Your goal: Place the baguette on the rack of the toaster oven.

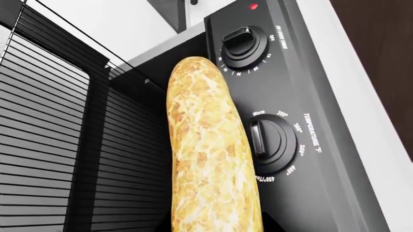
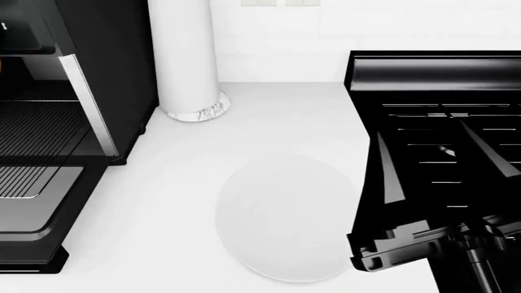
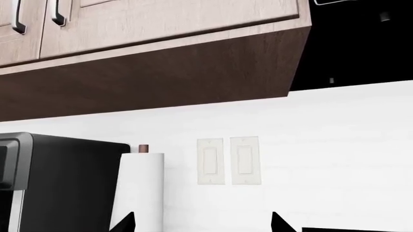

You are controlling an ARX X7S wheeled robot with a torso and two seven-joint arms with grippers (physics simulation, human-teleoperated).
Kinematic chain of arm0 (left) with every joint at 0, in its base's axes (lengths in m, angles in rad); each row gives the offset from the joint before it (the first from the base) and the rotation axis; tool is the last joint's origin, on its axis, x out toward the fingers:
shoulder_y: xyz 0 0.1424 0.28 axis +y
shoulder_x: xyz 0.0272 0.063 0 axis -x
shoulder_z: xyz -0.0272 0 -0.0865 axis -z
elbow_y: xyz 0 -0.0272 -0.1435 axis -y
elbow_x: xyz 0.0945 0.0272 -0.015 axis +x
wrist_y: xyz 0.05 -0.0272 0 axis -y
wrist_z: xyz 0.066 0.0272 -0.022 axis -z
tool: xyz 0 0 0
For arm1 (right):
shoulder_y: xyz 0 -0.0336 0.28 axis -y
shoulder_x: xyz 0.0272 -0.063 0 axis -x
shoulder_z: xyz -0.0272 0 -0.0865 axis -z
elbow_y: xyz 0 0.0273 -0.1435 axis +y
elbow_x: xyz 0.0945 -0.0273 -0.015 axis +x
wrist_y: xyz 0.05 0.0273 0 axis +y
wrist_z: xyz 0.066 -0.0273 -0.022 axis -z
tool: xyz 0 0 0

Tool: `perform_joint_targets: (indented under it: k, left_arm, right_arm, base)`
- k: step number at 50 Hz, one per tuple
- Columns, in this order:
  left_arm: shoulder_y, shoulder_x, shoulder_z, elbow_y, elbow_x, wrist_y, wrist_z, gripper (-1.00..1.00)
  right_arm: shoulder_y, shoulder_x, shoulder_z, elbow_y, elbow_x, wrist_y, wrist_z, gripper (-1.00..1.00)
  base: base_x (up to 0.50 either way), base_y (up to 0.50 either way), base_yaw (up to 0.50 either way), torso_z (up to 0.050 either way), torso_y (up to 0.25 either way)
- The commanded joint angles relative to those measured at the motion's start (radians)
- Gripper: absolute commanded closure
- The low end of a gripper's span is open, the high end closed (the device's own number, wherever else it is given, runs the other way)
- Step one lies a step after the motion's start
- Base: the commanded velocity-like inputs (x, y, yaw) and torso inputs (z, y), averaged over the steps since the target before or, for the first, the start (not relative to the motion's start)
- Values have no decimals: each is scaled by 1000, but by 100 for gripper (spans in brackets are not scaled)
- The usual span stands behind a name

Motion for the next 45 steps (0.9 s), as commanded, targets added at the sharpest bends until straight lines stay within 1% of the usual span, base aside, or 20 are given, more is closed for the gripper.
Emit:
perform_joint_targets:
  k: [1,15,19,23,45]
  left_arm:
    - [-11,-18,4,-1,0,7,0,100]
    - [-6,-32,2,-9,-5,7,0,100]
    - [-7,-36,3,-11,-8,7,0,100]
    - [0,-39,-6,-17,-10,7,0,100]
    - [48,-30,-39,-33,-1,7,0,100]
  right_arm:
    - [0,-9,1,4,0,6,-1,-100]
    - [7,-18,5,4,8,17,-4,-100]
    - [1,0,6,-5,5,5,-5,-100]
    - [7,-12,7,-1,9,16,-6,-100]
    - [-2,-1,11,-1,5,7,-5,-100]
  base:
    - [0,0,0,0,0]
    - [0,0,0,0,0]
    - [0,0,0,0,0]
    - [0,0,0,0,0]
    - [0,0,0,0,0]
